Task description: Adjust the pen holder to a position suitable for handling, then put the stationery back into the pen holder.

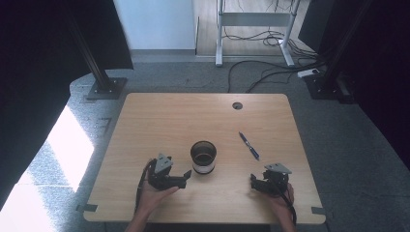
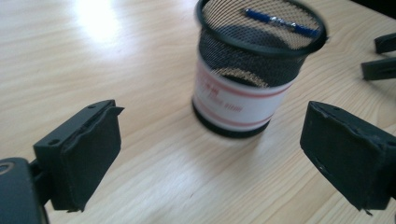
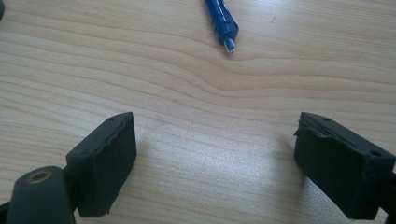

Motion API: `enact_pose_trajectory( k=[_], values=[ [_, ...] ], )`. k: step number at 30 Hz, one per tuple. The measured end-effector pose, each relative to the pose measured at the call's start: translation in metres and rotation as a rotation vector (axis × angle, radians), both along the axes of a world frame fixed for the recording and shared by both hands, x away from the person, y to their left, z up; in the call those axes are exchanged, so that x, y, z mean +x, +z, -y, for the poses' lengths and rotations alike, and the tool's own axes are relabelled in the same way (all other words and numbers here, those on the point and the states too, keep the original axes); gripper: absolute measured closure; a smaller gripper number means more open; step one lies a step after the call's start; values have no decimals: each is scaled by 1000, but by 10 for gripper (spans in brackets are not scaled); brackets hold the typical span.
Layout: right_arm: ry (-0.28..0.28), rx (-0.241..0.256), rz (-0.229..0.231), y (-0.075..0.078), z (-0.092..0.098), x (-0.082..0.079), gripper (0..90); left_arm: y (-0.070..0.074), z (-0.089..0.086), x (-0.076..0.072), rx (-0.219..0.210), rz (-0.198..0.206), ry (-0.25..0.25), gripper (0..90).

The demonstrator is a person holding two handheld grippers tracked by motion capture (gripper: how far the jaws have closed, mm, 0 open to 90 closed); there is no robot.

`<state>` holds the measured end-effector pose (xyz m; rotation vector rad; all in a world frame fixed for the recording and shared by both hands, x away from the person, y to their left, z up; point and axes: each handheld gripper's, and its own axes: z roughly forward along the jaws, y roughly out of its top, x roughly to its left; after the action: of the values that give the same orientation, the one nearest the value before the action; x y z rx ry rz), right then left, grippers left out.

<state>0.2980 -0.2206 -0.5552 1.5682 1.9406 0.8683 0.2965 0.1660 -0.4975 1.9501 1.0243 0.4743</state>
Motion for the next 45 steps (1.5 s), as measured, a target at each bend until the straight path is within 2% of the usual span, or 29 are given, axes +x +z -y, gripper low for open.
enact_pose_trajectory(
  k=[6, 11, 20, 22, 26, 29, 30, 33, 37, 39, 45],
  values=[
    [0, 0, 0, 0, 0, 0, 125, -10, -16, -1, -5, -28, 51, 72],
    [0, -1, 0, 0, 0, 0, 125, -14, -21, -2, 8, -31, 60, 80],
    [-6, 4, 1, 0, 1, 1, 130, -14, -25, -5, -14, -30, 72, 81],
    [-16, 21, 0, 1, 1, 0, 142, -15, -26, -5, -18, -35, 81, 90],
    [-22, 50, 11, 5, 3, -1, 178, -17, -27, -5, -20, -47, 76, 90],
    [-21, 69, 29, 10, 3, -2, 203, -16, -27, -5, -38, -49, 77, 100],
    [-19, 73, 40, 12, 3, -3, 206, -14, -27, -4, -55, -58, 63, 100],
    [2, 143, 58, 15, 2, -4, 214, -13, -26, -3, -51, -57, 51, 115],
    [11, 138, 73, 19, -2, -3, 224, -14, -26, -4, -46, -61, 51, 124],
    [10, 152, 79, 23, -4, 2, 235, -15, -26, -4, -44, -57, 54, 126],
    [10, 123, 86, 34, -9, 18, 245, -16, -25, -1, -38, -59, 47, 131]
  ],
)
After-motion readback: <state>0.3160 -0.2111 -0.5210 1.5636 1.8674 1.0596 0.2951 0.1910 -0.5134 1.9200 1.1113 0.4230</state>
